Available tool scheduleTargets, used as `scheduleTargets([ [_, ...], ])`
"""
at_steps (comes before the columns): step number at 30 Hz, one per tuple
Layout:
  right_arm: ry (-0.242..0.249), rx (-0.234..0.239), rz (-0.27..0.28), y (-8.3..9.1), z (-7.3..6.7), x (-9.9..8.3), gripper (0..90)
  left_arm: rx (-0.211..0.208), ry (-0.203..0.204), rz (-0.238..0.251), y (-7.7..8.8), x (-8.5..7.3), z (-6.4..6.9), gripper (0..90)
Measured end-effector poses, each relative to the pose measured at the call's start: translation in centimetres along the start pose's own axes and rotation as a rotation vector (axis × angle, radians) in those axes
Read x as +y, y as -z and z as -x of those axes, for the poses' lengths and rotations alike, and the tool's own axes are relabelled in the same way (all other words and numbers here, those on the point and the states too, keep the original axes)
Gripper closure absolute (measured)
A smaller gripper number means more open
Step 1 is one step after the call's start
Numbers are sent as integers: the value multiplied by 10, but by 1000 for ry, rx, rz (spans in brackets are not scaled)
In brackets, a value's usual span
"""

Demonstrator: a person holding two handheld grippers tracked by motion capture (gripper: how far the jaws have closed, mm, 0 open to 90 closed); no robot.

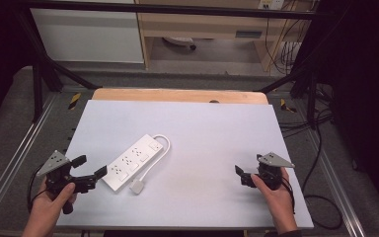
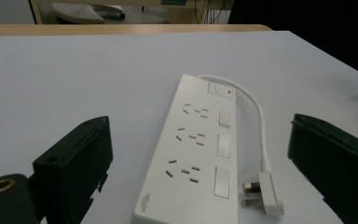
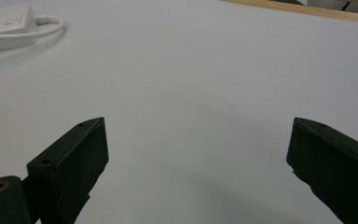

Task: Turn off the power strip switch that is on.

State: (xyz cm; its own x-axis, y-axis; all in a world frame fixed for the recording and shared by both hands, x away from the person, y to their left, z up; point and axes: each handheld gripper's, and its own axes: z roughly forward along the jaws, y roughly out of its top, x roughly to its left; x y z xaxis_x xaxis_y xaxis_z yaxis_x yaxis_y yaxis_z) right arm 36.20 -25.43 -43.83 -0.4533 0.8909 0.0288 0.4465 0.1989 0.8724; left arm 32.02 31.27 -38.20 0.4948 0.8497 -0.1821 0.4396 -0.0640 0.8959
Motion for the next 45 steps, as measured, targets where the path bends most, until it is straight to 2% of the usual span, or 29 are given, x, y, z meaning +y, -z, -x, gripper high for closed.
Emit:
scheduleTargets([
  [9,1,-1,-4,0,0,0,57,-11,-1,3,-3,18,5,64],
  [11,-2,-1,-4,0,0,0,56,-13,-6,-6,-5,22,6,64],
  [17,-3,0,1,1,0,0,56,-18,-22,7,-9,35,10,64],
  [25,-5,4,2,2,0,0,56,-26,-36,3,-21,48,15,64],
  [45,-7,4,3,3,1,1,54,-51,-61,-4,-38,59,22,65],
])
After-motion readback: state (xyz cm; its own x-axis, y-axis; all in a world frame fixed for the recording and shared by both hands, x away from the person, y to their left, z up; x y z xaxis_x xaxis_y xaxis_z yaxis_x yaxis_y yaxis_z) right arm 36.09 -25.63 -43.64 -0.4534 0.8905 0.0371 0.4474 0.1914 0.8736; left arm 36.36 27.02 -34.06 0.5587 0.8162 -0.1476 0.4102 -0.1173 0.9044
